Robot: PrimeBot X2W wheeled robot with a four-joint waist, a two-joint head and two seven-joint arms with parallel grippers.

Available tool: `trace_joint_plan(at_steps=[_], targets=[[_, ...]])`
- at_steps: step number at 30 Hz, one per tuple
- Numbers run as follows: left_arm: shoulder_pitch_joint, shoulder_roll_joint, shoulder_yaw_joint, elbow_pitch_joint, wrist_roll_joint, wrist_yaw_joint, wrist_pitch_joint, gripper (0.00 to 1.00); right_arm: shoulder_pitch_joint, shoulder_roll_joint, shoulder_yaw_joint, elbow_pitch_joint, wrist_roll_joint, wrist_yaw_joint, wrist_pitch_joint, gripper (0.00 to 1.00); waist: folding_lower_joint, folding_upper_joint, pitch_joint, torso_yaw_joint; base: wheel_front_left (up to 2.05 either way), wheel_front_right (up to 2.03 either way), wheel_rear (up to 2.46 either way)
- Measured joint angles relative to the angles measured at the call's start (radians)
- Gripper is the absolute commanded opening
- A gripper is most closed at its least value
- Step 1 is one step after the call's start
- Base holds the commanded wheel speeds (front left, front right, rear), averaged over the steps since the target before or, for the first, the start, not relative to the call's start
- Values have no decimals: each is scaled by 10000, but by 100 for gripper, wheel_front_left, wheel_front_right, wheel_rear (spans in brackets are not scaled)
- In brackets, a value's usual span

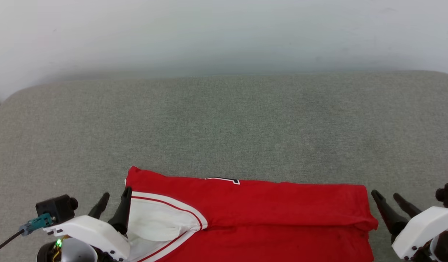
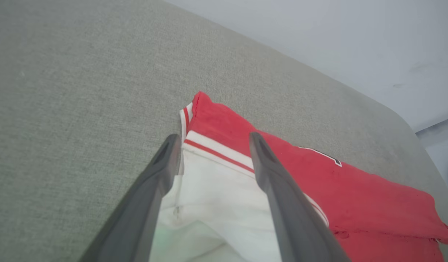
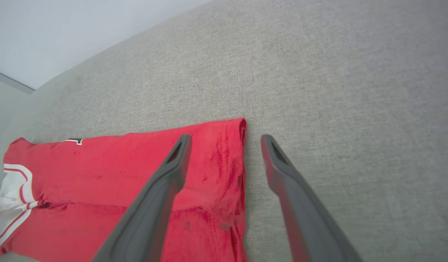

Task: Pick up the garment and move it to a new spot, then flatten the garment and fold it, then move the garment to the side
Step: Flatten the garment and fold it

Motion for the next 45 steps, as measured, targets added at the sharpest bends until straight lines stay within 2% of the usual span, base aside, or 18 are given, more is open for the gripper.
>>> trace_joint_plan(at_steps=[3,7,13,17,20,24,32,33,34,36,45], targets=[[-210,-59,-35,-337,545,98,-665,100,-1,-190,-155,-397,-2,0,240,100,0,0,-135,-59,0,0,0],[-529,-127,-42,-646,1360,286,-1710,100,-22,-476,-522,-652,-36,0,1124,100,0,0,-255,-102,0,0,0],[-715,-232,-307,-1122,2569,593,-3018,100,-168,-840,-1126,-894,-61,0,3411,100,1,0,-231,88,0,0,0],[-751,-272,-447,-1411,3081,690,-3367,100,-178,-826,-1256,-1053,-169,0,4980,100,2,0,-102,340,0,0,0],[-822,-332,-573,-1639,3344,736,-3476,100,-194,-627,-1294,-1112,-290,0,5703,100,2,0,43,581,0,0,0],[-940,-416,-755,-1898,3519,702,-3540,100,-173,-276,-1308,-848,-360,0,6146,100,1,0,284,921,0,0,0],[-1069,-351,-972,-2056,3720,635,-3482,100,-208,100,-1244,-121,-313,0,6218,100,2,0,738,1382,0,0,0],[-1070,-353,-995,-2056,3720,635,-3459,100,-214,100,-1225,-36,-290,0,6218,91,2,0,760,1407,0,0,0],[-1070,-353,-1009,-2056,3720,635,-3459,100,-243,100,-1208,58,-207,0,6215,44,2,0,774,1422,0,0,0],[-1069,-343,-1030,-2046,3724,675,-3427,100,-288,61,-1133,184,-125,0,6155,0,2,0,788,1417,0,0,0],[-886,-134,-1183,-1898,3837,717,-3227,100,-544,-512,-295,309,493,0,5379,0,2,0,421,1234,0,0,0]])
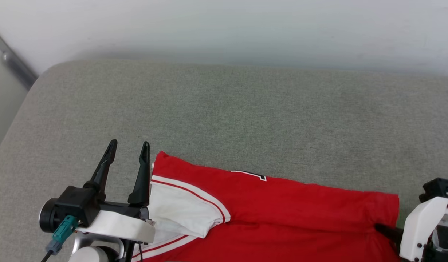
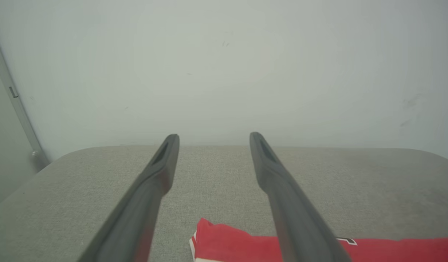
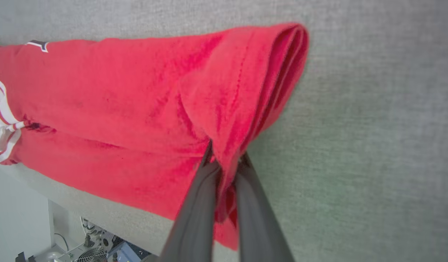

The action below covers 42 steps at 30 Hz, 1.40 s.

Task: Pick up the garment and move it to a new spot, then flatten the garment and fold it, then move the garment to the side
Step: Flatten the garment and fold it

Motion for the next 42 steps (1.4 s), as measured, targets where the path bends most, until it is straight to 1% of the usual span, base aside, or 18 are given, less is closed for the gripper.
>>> trace_joint_plan(at_steps=[5,8,11,15,19,21,23,27,28,31,33,35,39,42], targets=[[185,77,17,-12,23,150,136,100,-105,-309,54,-159,155,0,-173,0,0,0,-251,-219,0,0,0],[244,59,40,-29,21,259,146,100,-142,-416,-169,-165,136,0,-132,0,0,0,-365,-390,0,0,0],[363,46,58,-36,0,314,144,100,-152,-483,-681,-150,27,0,-90,0,0,0,-432,-574,0,0,0],[391,42,44,-40,-27,357,134,100,-151,-677,-1735,-119,-207,0,12,0,0,0,-470,-779,0,0,0],[403,36,29,-33,-33,401,130,100,-249,-635,-2602,-159,-326,0,270,0,0,0,-470,-928,0,0,0],[407,21,13,-19,-54,405,127,100,-407,-337,-2959,-148,-247,0,662,0,-1,0,-472,-988,0,0,0],[408,19,2,-2,-56,407,113,100,-532,111,-3183,-150,-56,0,1273,0,0,0,-489,-1033,0,0,0],[409,17,-75,44,-59,399,104,100,-916,1538,-3484,-314,1062,0,2631,0,0,0,-572,-1065,0,0,0],[409,21,-92,56,-63,395,138,100,-938,1724,-3486,-412,1273,0,2899,0,0,0,-591,-1054,0,0,0],[407,21,-153,92,-73,336,165,100,-1117,1937,-3584,-410,2324,0,3651,0,0,0,-627,-999,0,0,0],[401,21,-207,119,-73,307,196,100,-1214,1962,-3434,-207,3026,0,3942,0,0,0,-631,-938,0,0,0],[349,15,-280,173,-73,274,215,100,-1276,1967,-2936,257,4054,0,3881,0,0,0,-639,-855,0,0,0],[259,-33,-389,238,-86,219,238,100,-1364,2006,-1494,945,5338,0,3196,0,0,0,-647,-659,0,0,0],[163,-92,-462,267,-88,205,278,100,-1549,2006,-263,1373,5837,0,2598,0,0,-1,-633,-495,0,0,0]])
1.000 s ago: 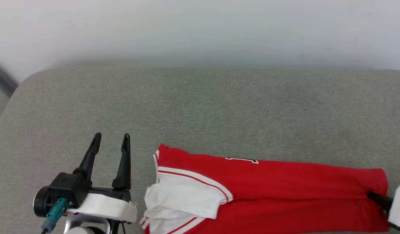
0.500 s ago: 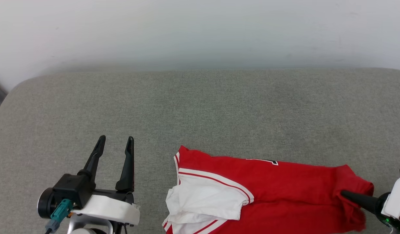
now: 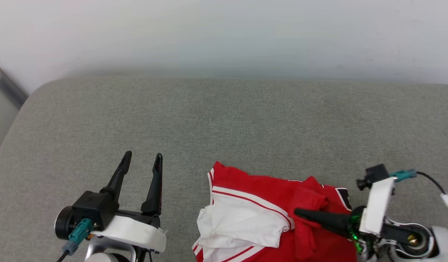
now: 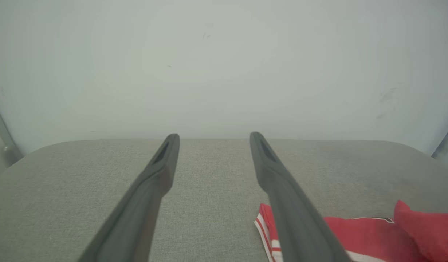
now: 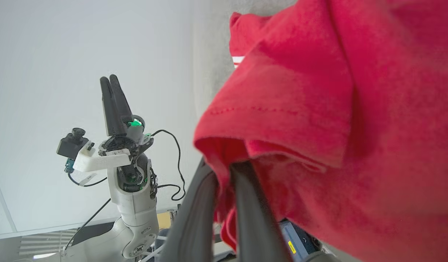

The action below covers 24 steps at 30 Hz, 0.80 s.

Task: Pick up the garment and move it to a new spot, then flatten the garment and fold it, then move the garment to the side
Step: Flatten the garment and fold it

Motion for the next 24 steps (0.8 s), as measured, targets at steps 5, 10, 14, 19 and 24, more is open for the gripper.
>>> trace_joint_plan(at_steps=[5,10,14,19,24], targets=[[-195,-40,-67,132,-69,-105,-38,100,-416,10,2010,665,568,0,-1099,0,0,0,106,304,0,0,0],[-362,-128,-153,316,-75,-165,-121,100,-1011,12,3463,1340,644,0,-2301,0,0,0,287,560,0,0,0],[-407,-196,-178,458,-132,-180,-219,100,-1357,12,4247,1891,430,0,-3062,92,0,0,412,721,0,0,0],[-412,-207,-169,516,-148,-174,-270,100,-1595,8,4723,1845,270,0,-3325,100,0,0,444,671,0,0,0],[-418,-198,-165,568,-161,-174,-316,100,-1807,-351,5290,895,-397,0,-3684,100,0,0,422,509,0,0,0]])
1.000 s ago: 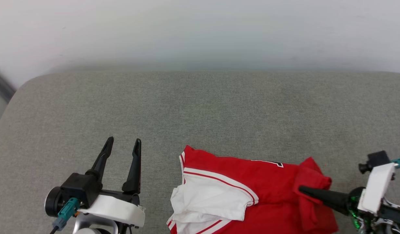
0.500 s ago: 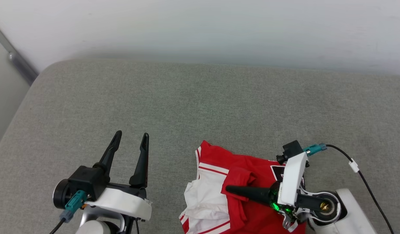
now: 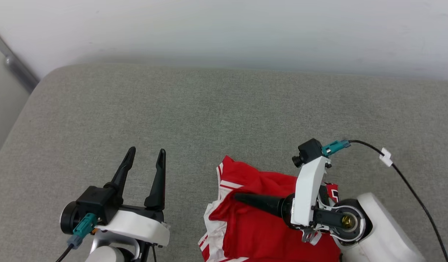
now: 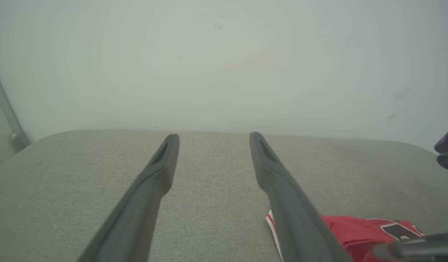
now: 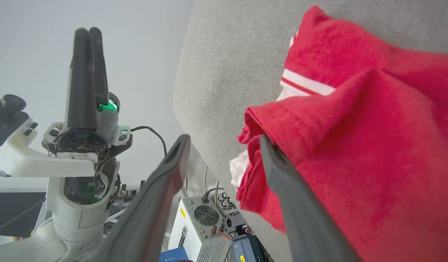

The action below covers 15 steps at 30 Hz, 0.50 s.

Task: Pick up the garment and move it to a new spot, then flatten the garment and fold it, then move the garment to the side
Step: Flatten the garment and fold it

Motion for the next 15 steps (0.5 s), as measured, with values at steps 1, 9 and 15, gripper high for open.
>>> trace_joint_plan(at_steps=[1,9,15], targets=[[-7,0,8,17,-12,-2,-6,100,-18,-98,92,-274,-148,0,-151,100,0,0,-3,-43,0,0,0],[-11,13,15,81,-13,59,-8,100,-27,-1300,278,-1678,-2568,0,-2199,100,0,0,-67,-389,0,0,0],[-3,63,128,178,-86,144,-13,100,639,-1873,-1116,-1835,-4569,0,-3534,100,-1,0,-195,-648,0,0,0]])
